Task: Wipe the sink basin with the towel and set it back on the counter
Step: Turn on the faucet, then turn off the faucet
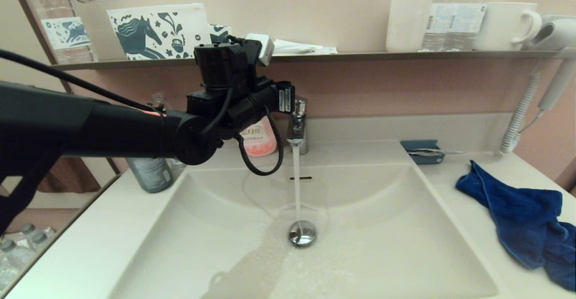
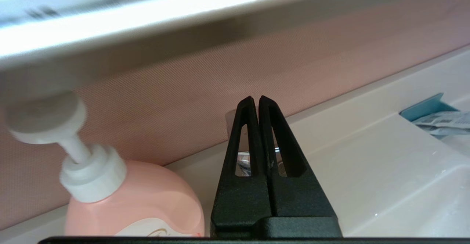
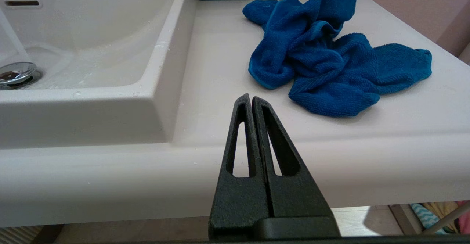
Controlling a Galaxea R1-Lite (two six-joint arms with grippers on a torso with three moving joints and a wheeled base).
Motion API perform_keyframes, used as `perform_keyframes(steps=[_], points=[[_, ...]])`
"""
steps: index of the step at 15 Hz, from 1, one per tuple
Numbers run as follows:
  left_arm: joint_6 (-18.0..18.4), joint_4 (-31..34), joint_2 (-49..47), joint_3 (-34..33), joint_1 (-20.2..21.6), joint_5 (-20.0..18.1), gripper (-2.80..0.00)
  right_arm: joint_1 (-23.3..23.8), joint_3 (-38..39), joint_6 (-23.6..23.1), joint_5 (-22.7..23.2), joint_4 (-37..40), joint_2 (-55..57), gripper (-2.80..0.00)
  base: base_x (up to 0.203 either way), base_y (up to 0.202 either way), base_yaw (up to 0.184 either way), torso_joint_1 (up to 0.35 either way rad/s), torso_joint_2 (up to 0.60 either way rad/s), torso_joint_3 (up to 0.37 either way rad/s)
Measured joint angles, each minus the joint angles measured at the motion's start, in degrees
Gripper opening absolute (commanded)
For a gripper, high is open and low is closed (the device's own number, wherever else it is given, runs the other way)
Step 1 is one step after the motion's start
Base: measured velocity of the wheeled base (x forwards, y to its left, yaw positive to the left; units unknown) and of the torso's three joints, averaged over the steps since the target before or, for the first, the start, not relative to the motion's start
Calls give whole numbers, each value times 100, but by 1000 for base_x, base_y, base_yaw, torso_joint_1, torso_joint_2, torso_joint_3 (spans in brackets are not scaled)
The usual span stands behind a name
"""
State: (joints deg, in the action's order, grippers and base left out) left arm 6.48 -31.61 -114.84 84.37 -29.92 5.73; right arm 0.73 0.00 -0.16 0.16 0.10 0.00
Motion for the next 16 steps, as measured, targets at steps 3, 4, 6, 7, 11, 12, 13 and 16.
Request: perform_keyframes(steps=[3,4,6,7,11,12,13,16], points=[[-4,-25,-90,-6,122,3,-280,1,0,0,0,0,0,-280,0,0,0,0,0,0],[-4,-33,-101,-30,153,7,-280,1,0,0,0,0,0,-280,0,0,0,0,0,0],[-10,-38,-107,-112,168,18,-280,1,0,0,0,0,0,-280,0,0,0,0,0,0],[-15,-52,-107,-155,168,16,-280,1,0,0,0,0,0,-280,0,0,0,0,0,0],[-9,-392,-41,-692,142,5,-280,4,0,0,0,0,0,-280,0,0,0,0,0,0],[-9,-459,5,-820,140,4,-280,4,0,0,0,0,0,-280,0,0,0,0,0,0],[-3,-468,50,-878,148,5,-280,1,0,0,0,0,0,-280,0,0,0,0,0,0],[-1,-449,165,-912,162,9,-280,1,0,0,0,0,0,-280,0,0,0,0,0,0]])
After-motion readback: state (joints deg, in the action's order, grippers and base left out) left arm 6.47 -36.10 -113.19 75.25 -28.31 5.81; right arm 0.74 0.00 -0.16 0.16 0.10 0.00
